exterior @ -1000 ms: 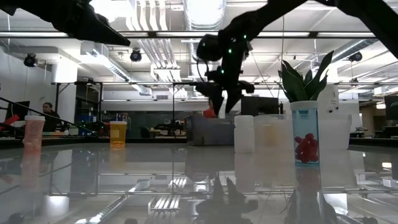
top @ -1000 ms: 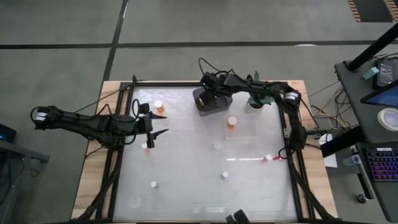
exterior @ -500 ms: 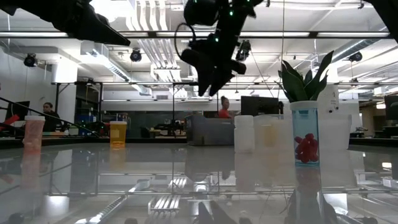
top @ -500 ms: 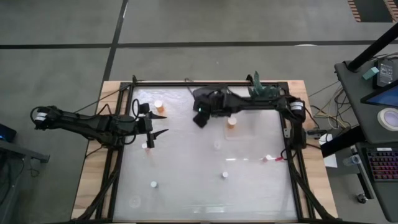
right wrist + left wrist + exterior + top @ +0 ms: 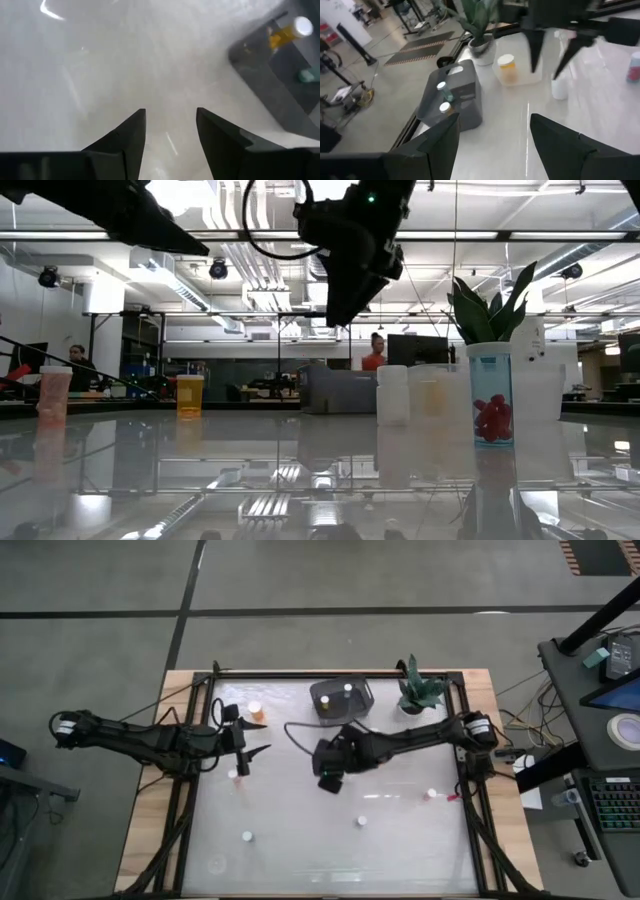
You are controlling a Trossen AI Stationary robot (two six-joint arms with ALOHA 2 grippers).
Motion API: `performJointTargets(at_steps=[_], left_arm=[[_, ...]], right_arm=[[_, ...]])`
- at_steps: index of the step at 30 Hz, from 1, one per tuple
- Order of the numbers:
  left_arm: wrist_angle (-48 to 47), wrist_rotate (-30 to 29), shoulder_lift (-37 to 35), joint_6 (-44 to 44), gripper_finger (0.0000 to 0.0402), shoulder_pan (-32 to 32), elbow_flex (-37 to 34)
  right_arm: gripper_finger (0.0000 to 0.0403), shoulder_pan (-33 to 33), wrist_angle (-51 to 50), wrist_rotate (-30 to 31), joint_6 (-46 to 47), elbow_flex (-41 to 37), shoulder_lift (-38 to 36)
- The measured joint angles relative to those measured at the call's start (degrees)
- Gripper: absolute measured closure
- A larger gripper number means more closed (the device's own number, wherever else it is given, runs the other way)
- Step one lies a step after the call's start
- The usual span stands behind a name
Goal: Pick and place medicine bottles into bin by pill shape (circle, oval)
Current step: Put the big yellow pill bottle into the transparent bin
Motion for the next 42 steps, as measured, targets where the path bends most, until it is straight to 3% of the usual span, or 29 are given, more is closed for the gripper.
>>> performJointTargets(at_steps=[9,16,26,31,42], left_arm=[[-2.6,-0.6,3.5,-16.5,0.0175,0.0,-0.2],[-10.6,-3.2,8.6,-33.0,0.0175,0.0,-0.1],[-26.2,-3.2,13.1,-53.0,0.0175,1.2,4.4],[-29.8,-3.1,15.9,-54.9,0.0175,4.2,4.3],[-27.3,-2.9,22.7,-53.4,0.0175,12.6,4.4]], right_arm=[[0.0253,2.1,0.0,0.0,-8.5,-4.8,-0.8],[0.0256,1.3,2.1,0.1,-16.9,-7.5,-5.0],[0.0265,1.2,25.6,-0.2,-29.3,-22.3,-18.0],[0.0266,1.2,32.5,-0.3,-28.7,-31.4,-25.6],[0.0268,1.2,52.5,-0.5,-29.3,-48.4,-39.0]])
